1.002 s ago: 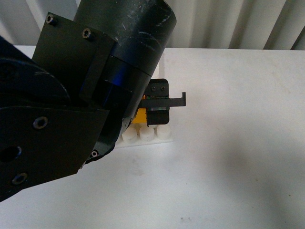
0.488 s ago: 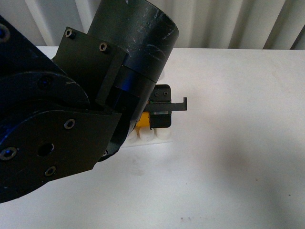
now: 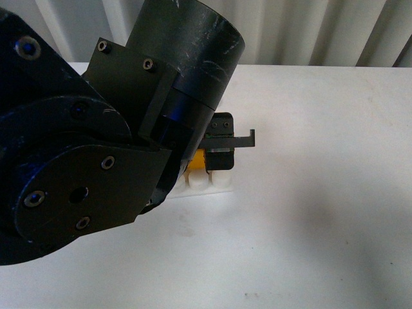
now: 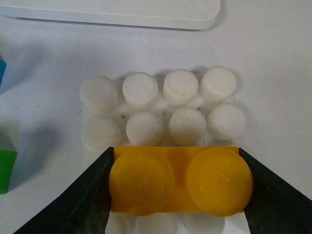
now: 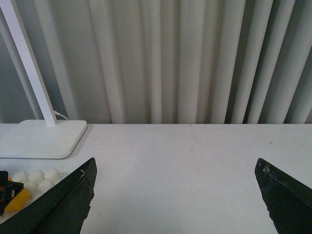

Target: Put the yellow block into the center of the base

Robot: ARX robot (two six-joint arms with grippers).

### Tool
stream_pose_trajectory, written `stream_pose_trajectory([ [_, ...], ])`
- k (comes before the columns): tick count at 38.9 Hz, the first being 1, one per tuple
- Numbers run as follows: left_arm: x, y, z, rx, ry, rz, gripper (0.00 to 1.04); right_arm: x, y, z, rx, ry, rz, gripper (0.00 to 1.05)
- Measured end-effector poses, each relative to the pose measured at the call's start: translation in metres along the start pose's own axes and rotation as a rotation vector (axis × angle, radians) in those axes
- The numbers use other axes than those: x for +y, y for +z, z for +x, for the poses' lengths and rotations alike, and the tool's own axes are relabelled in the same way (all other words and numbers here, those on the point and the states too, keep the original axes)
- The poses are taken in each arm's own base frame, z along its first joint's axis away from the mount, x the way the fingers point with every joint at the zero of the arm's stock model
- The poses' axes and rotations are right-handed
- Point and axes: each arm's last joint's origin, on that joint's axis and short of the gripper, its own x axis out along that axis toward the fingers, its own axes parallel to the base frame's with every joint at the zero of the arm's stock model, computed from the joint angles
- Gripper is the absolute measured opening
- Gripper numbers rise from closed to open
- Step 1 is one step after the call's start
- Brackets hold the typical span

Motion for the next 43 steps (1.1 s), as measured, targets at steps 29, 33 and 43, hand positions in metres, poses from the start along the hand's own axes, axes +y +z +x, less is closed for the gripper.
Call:
stream_pose_trajectory([
  [29,-0.003,-0.001,0.005,0.006,0.005,-0.014,0.65,0.0,0.0,0.0,0.0,0.0,0.0,0.95],
  [33,-0.004,-0.003,0.007,0.011,0.006,-0.011,0.65,0.0,0.0,0.0,0.0,0.0,0.0,0.95],
  [43,-0.005,-0.005,0.011,0.018,0.011,-0.011,0.65,0.0,0.0,0.0,0.0,0.0,0.0,0.95],
])
